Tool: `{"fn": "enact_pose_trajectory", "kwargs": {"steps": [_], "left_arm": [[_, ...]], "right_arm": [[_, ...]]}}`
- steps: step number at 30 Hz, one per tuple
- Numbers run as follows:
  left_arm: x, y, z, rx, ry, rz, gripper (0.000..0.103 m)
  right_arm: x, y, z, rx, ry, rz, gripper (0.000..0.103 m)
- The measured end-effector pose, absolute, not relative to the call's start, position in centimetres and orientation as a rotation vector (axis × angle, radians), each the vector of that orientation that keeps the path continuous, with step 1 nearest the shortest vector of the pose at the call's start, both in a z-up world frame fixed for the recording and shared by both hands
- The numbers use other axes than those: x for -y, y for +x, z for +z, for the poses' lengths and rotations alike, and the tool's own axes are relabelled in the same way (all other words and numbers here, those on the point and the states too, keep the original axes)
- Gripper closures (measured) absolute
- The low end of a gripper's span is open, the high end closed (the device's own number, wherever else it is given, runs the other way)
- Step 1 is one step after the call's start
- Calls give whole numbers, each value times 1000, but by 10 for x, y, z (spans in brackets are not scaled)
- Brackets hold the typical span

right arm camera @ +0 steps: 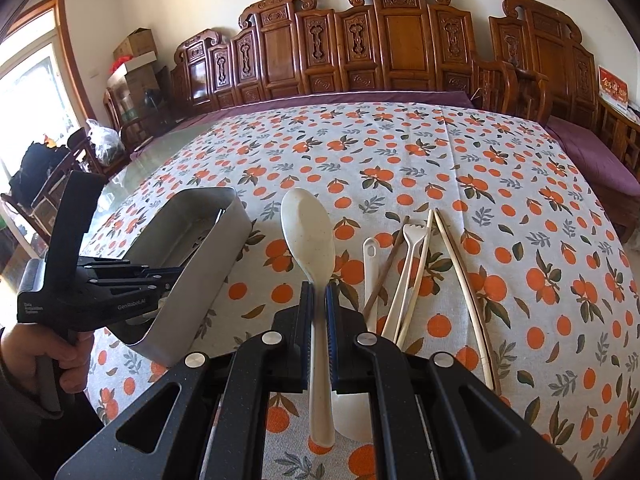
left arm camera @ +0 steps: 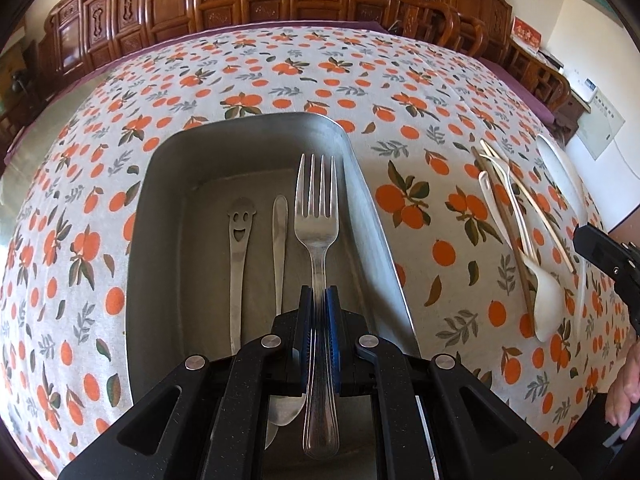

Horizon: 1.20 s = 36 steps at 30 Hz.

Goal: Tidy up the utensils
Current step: 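Carry the steel fork into the tray and open the left tool, then carry the white plastic spoon into the tray and open the right tool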

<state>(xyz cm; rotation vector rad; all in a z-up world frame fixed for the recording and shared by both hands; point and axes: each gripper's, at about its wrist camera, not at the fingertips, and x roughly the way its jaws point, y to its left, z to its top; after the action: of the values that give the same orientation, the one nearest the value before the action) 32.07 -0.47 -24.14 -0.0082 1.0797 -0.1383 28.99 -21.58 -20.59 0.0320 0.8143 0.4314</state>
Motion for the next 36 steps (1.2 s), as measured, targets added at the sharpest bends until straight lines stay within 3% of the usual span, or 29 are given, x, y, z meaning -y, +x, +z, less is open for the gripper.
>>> {"fn": "enact_pose_trajectory", "kwargs": {"steps": [14, 36], "left_arm": [[-4, 311, -208, -994, -3, -144, 97], [-71, 297, -165, -863, -51, -71, 96]], "right_arm": [[199, 289, -200, -820, 41, 440, 95], [77, 297, -187, -860, 113, 600, 95]]}}
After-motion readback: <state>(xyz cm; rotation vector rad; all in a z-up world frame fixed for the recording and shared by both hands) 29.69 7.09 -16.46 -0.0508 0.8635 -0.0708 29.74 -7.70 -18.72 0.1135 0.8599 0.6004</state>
